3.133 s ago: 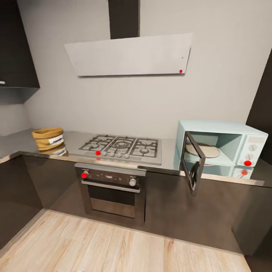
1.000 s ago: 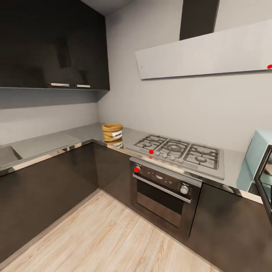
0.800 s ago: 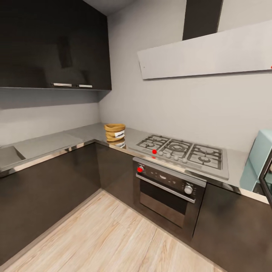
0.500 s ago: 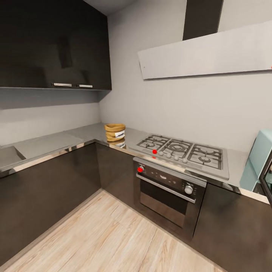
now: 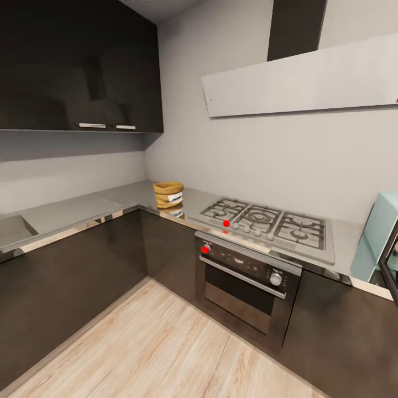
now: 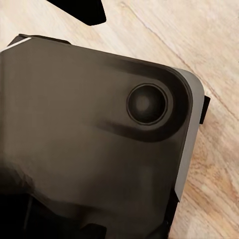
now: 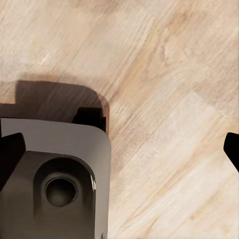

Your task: In the kitchen, take the popcorn bag from the countertop, put it into the microwave, and heat it until the popcorn is cooked so the cooked popcorn ends up inside the bag.

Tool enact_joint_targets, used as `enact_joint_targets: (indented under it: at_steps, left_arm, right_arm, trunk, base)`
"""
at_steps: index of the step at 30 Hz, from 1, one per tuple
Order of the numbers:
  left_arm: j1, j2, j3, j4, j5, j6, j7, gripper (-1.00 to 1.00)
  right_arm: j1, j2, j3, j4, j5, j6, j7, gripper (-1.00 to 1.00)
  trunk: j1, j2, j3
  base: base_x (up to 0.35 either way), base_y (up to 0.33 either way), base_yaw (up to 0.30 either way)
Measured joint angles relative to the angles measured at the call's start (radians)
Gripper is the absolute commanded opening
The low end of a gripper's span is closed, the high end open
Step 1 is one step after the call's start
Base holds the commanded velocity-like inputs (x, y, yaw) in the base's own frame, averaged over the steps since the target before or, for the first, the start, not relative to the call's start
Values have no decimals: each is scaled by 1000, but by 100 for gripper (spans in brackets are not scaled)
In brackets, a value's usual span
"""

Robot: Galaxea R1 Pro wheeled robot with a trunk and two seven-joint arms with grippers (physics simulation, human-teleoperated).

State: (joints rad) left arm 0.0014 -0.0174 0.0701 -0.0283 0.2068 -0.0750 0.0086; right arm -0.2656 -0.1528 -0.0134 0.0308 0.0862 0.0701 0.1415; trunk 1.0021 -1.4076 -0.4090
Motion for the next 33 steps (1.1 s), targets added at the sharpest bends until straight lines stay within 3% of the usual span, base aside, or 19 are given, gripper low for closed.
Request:
enact_joint_targets:
  at_steps: [9, 33]
  left_arm:
    - [0, 1, -1, 0, 0, 5, -10, 100]
    - [0, -1, -1, 0, -5, 0, -10, 100]
  right_arm:
    - [0, 5, 0, 0, -1, 1, 2, 100]
    - [1, 4, 1, 0, 3, -1, 1, 100]
  trunk:
    - [0, 0, 0]
    - [0, 0, 0]
  base:
    - [0, 26, 30]
    - [0, 0, 268]
